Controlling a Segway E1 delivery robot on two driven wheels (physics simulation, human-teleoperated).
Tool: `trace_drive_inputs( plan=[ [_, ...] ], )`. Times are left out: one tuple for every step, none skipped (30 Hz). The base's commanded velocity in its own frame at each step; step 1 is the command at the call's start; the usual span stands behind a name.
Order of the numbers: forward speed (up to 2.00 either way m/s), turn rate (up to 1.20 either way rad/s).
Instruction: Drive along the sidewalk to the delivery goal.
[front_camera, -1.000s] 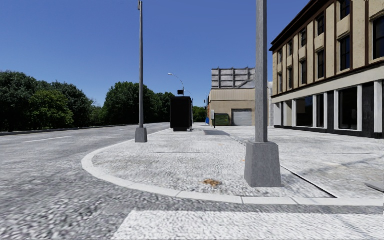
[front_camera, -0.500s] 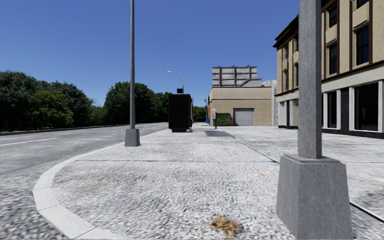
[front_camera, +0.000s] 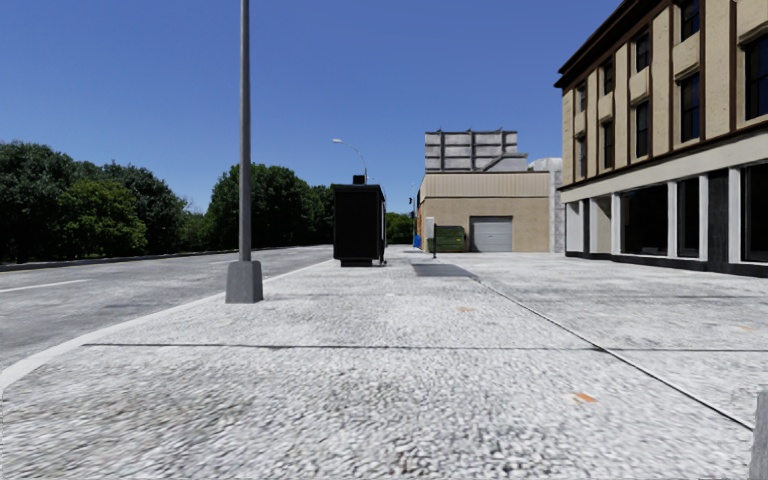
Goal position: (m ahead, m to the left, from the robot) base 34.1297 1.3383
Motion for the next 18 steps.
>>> trace_drive_inputs(
  plan=[
    [1.64, 0.00],
    [1.64, 0.00],
    [1.64, 0.00],
    [1.64, 0.00],
    [1.64, 0.00],
    [1.64, 0.00],
    [1.64, 0.00],
    [1.64, 0.00],
    [1.64, 0.00],
    [1.64, 0.00],
    [1.64, 0.00],
    [1.64, 0.00],
    [1.64, 0.00],
    [1.64, 0.00],
    [1.64, 0.00],
    [1.64, 0.00],
    [1.64, 0.00],
    [1.64, 0.00]
  ],
)
